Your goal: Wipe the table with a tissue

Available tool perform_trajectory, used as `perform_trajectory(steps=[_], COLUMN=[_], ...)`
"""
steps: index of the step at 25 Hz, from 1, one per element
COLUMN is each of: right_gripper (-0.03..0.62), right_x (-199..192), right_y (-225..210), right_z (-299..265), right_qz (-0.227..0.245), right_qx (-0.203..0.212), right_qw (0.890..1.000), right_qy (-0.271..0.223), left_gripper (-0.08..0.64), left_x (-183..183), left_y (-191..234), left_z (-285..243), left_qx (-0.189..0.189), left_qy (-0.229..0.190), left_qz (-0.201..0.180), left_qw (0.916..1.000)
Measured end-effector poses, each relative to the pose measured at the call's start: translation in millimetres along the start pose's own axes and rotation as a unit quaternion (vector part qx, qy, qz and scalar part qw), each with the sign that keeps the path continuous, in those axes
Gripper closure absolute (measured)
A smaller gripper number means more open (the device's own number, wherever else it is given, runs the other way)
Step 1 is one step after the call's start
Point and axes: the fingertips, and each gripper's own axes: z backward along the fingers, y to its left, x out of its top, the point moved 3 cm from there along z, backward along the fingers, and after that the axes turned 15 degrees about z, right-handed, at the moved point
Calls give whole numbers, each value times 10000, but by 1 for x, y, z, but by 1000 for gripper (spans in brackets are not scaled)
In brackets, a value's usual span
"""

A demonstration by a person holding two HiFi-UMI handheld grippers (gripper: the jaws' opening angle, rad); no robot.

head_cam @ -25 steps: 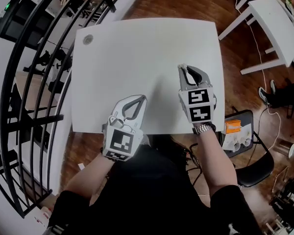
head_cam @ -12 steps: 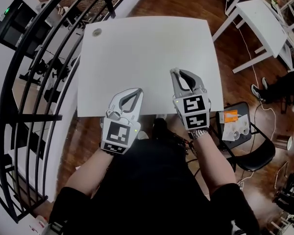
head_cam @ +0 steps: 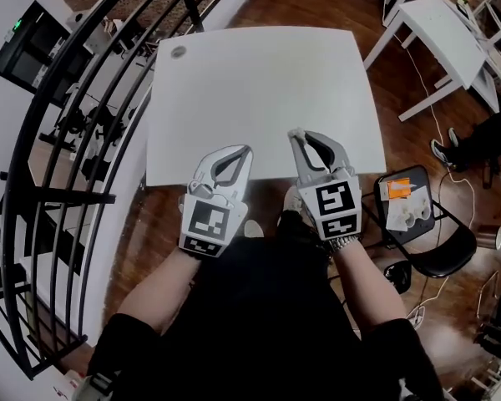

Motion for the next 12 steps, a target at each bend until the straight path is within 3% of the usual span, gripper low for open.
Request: perform_trajectory(steps=[12], right_gripper=[549], right_x=[24], right_y=[8], right_z=[25], right_qz=[97], right_qx=[206], right_qw=[9988], right_qy=[-445], left_gripper=[543], left_x=[15], left_y=[-8], left_z=[4], left_qx=[175], left_qy=[-227], left_qz=[73], left_qw=[9996])
